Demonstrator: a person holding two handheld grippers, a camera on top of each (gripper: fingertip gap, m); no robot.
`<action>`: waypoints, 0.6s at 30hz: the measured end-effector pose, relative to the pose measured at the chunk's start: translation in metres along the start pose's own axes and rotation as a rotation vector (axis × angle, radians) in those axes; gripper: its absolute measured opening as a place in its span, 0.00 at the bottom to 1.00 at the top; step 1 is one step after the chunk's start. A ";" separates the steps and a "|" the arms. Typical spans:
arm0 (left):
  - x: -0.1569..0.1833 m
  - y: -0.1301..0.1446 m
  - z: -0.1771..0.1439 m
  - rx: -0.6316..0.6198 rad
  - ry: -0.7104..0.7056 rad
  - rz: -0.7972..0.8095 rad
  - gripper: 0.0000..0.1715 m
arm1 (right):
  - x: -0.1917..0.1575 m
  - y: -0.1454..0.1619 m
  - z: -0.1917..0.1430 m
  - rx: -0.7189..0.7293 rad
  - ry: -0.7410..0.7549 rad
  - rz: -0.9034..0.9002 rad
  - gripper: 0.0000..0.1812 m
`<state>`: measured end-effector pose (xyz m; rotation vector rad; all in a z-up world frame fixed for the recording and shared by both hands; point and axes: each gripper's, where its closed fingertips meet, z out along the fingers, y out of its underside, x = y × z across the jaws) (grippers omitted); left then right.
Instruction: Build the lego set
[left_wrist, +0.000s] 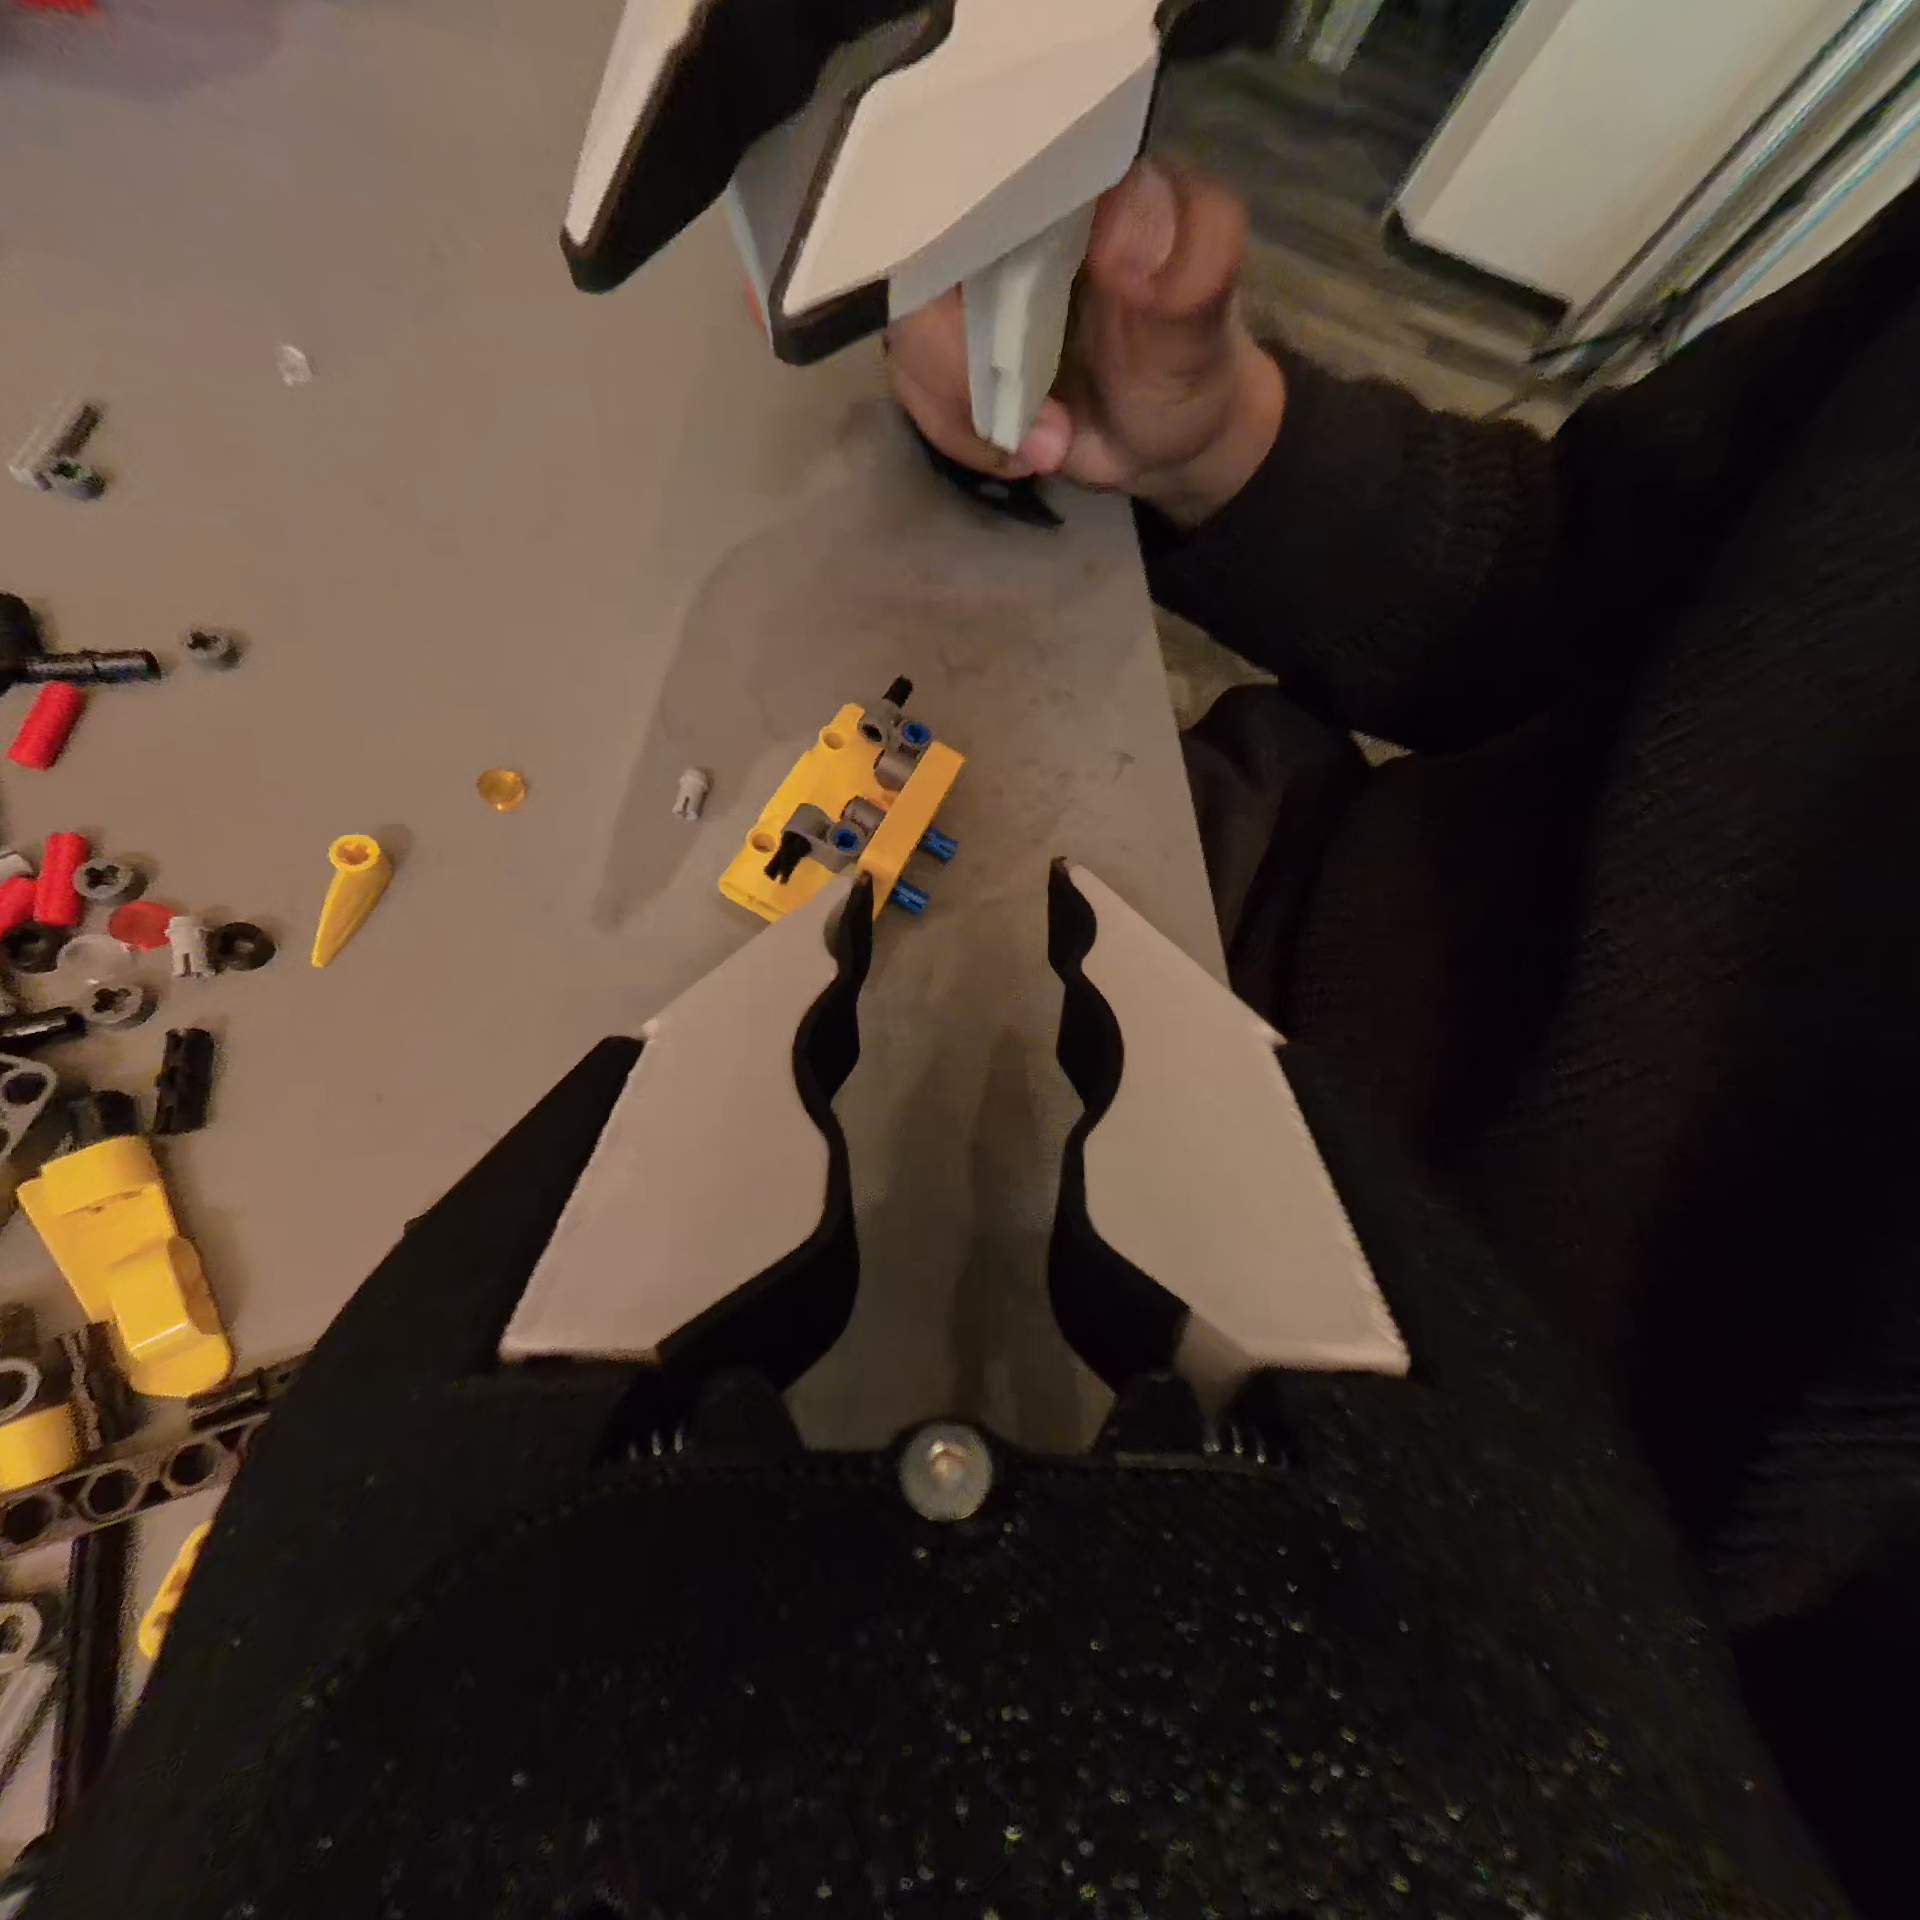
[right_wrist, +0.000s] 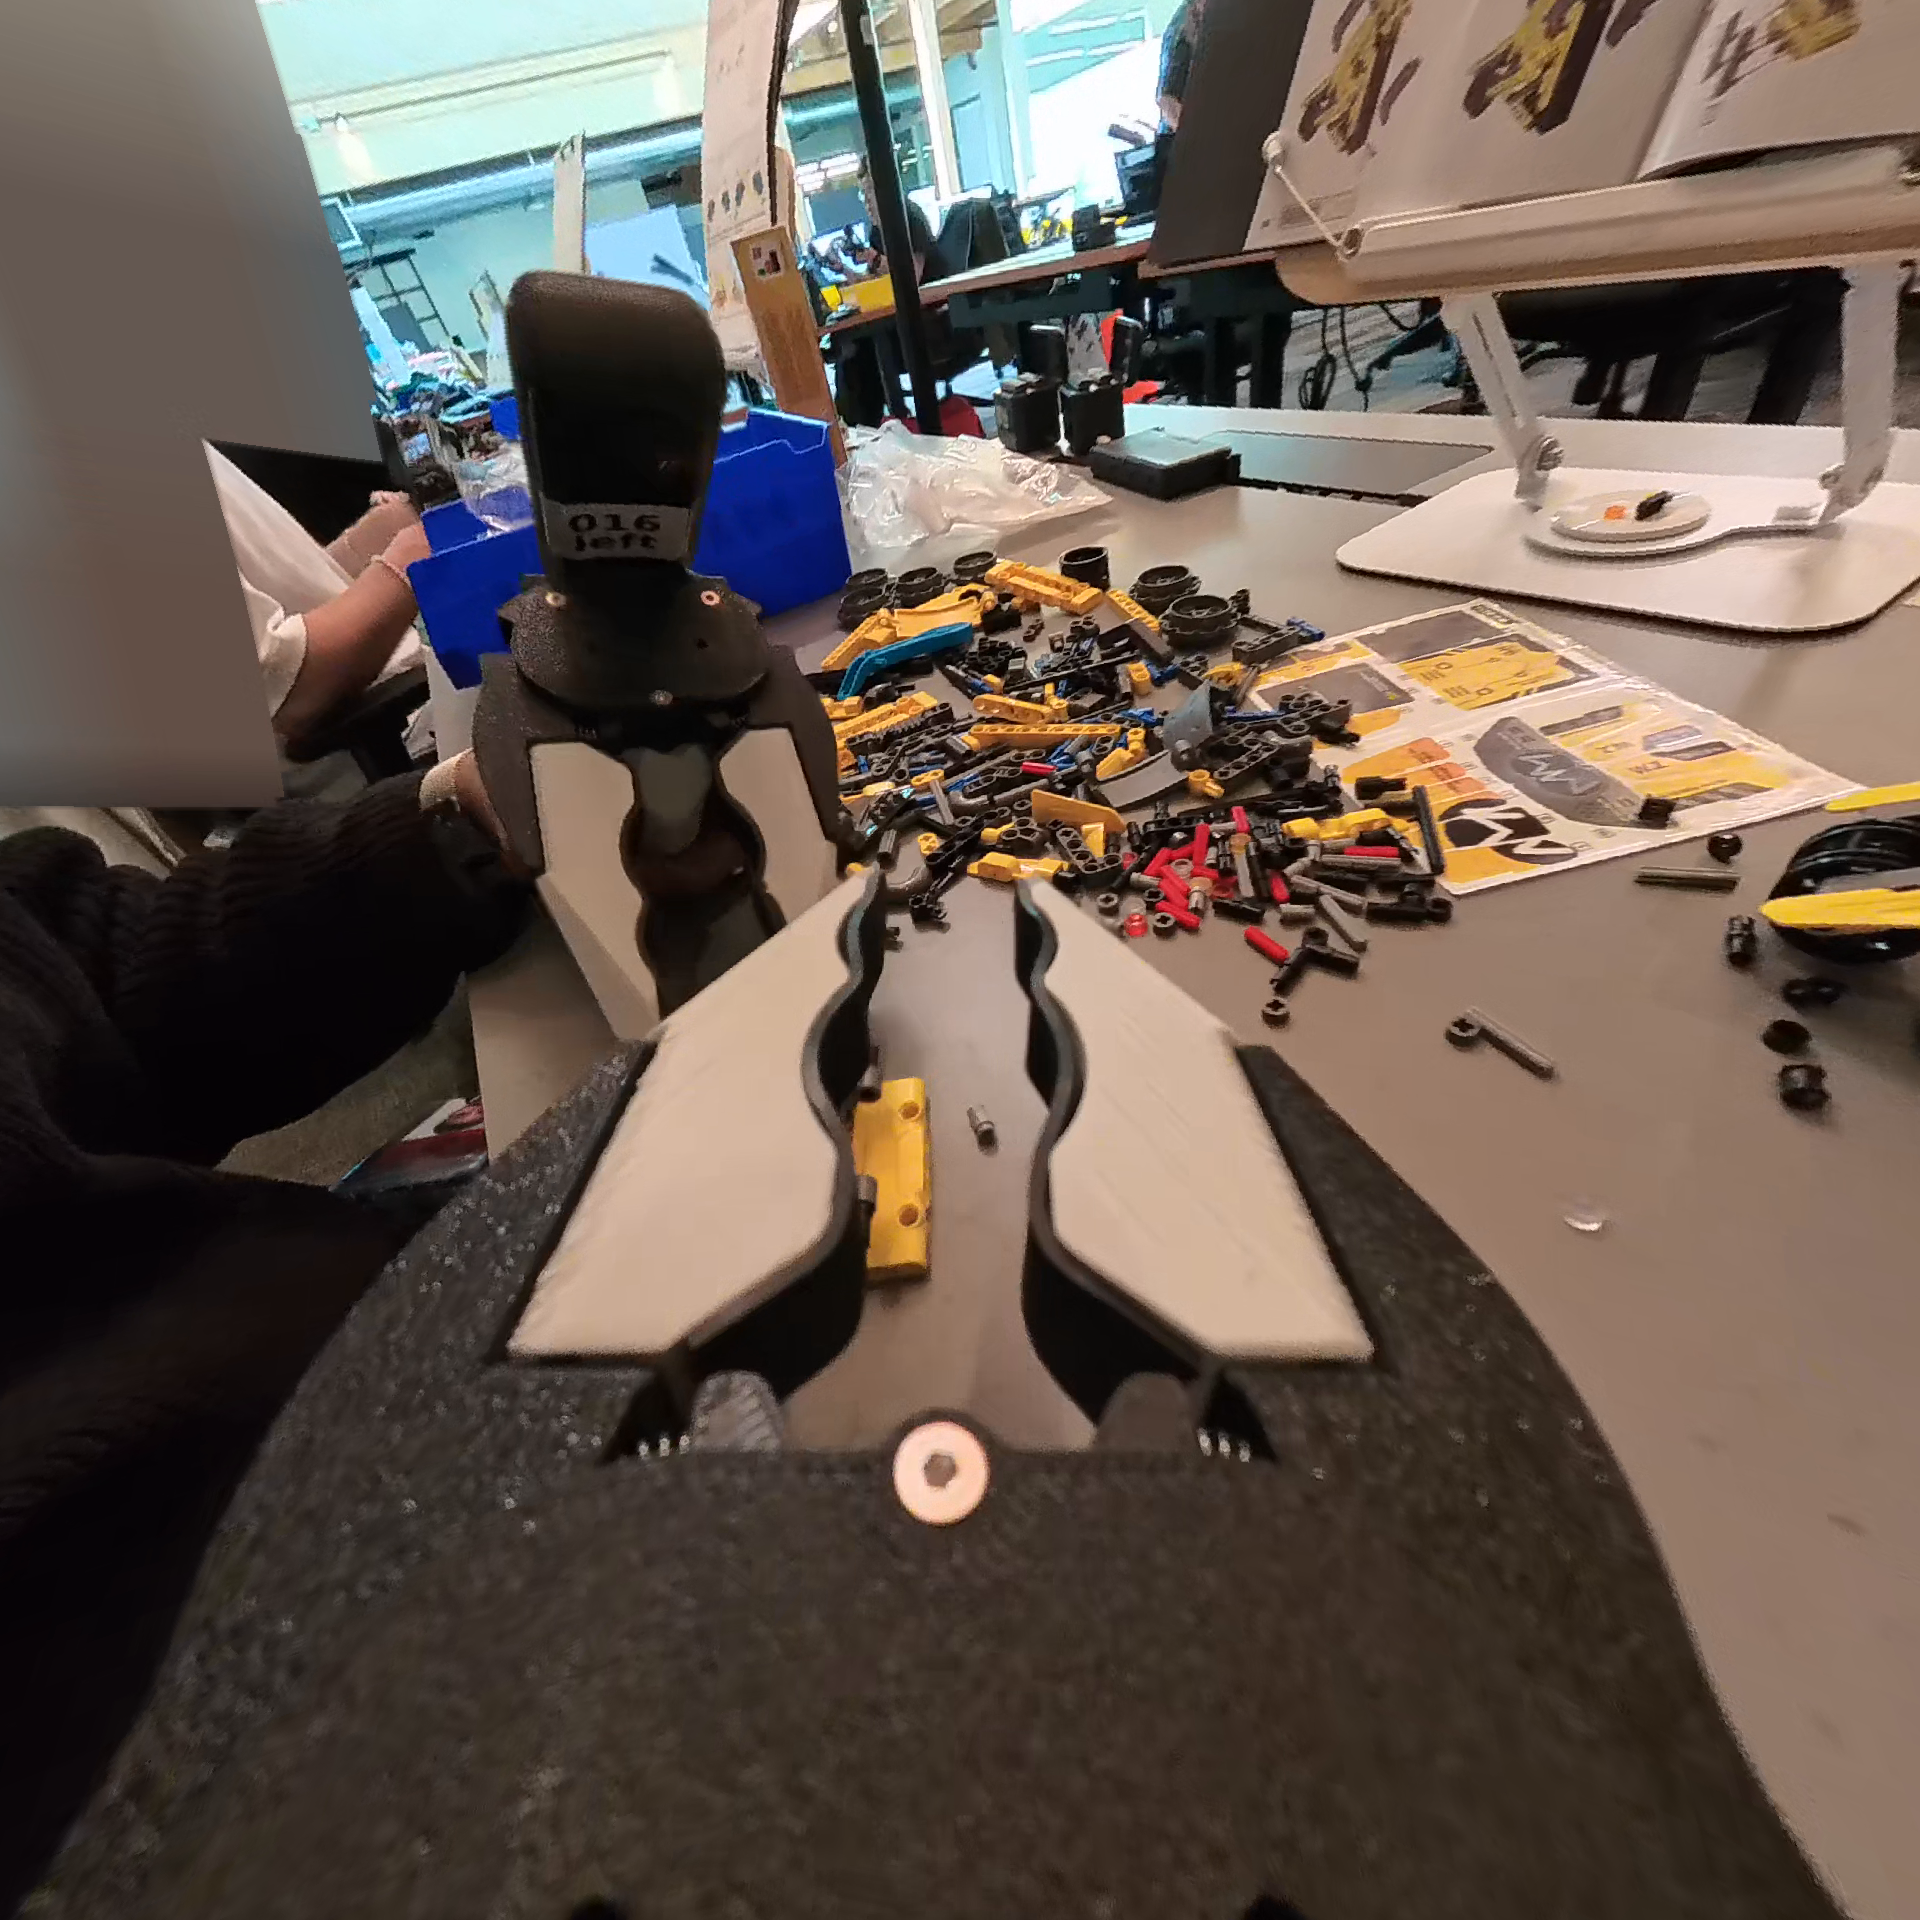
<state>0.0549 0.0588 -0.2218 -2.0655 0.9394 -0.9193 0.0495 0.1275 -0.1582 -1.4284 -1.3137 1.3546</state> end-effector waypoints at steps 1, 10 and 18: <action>0.000 -0.003 -0.003 0.026 0.009 -0.007 0.19 | 0.001 -0.001 -0.001 0.006 0.003 0.004 0.13; -0.024 -0.017 -0.020 0.139 -0.129 -0.026 0.20 | 0.002 -0.001 -0.001 0.006 0.006 0.012 0.14; -0.056 -0.048 -0.071 0.407 -0.400 -0.026 0.21 | 0.004 -0.001 -0.001 0.011 0.005 0.024 0.15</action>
